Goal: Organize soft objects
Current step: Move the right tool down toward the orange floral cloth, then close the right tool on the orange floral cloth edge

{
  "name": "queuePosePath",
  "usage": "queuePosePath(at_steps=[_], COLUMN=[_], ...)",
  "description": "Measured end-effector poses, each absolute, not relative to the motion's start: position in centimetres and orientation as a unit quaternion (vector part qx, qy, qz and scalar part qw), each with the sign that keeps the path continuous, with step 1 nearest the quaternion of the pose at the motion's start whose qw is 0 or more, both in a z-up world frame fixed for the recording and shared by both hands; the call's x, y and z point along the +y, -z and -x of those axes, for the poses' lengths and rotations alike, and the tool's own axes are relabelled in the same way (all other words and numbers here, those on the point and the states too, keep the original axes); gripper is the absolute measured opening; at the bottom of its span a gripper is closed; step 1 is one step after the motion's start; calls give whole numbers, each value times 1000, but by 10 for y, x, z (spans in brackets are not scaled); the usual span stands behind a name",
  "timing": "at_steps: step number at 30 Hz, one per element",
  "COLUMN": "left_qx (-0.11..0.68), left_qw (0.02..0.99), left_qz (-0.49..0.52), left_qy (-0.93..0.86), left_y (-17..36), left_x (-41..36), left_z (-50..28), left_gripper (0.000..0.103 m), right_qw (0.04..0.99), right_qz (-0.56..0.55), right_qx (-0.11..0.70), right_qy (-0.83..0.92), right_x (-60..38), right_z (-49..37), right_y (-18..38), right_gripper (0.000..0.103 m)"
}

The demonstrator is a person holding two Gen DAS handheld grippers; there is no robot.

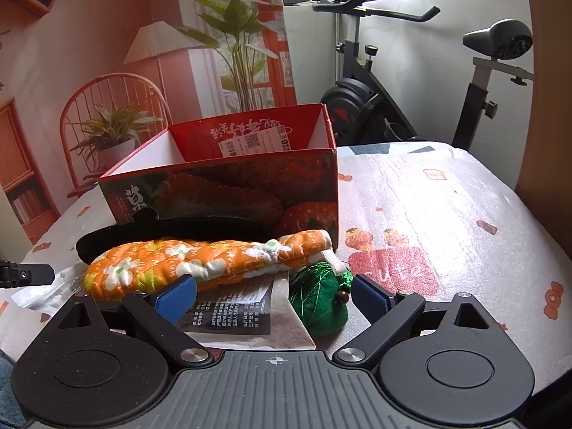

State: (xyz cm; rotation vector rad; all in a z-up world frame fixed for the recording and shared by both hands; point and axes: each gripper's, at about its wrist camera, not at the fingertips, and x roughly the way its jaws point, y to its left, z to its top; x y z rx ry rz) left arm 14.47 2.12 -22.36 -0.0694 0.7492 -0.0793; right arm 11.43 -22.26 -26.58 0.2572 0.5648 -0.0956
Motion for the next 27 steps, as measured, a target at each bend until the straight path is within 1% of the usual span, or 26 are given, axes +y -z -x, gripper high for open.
queuePosePath(at_steps=[4, 8, 11, 14, 20, 24, 25, 27], left_qx=[372, 373, 380, 395, 426, 440, 443, 450], left_qw=[925, 923, 915, 905, 890, 880, 877, 874], left_qz=[43, 50, 76, 86, 76, 106, 110, 109], left_qy=[54, 78, 110, 132, 144, 146, 147, 149], left_y=[220, 212, 210, 212, 228, 239, 240, 243], left_x=[19, 3, -11, -28, -50, -48, -47, -48], left_z=[-153, -164, -172, -179, -190, -195, -193, -194], left_gripper=[71, 70, 70, 70, 69, 69, 66, 64], right_qw=[953, 960, 963, 963, 960, 954, 952, 946], right_qz=[-120, -107, -102, -94, -87, -113, -123, -141], right_qx=[275, 255, 246, 249, 265, 276, 281, 293], right_qy=[43, 46, 43, 35, 14, 7, 5, -3], right_x=[-224, -231, -236, -238, -241, -248, -251, -254], right_z=[-119, -129, -140, -152, -166, -173, -175, -178], right_y=[263, 253, 250, 251, 257, 266, 269, 275], right_gripper=[88, 87, 87, 84, 82, 82, 82, 74])
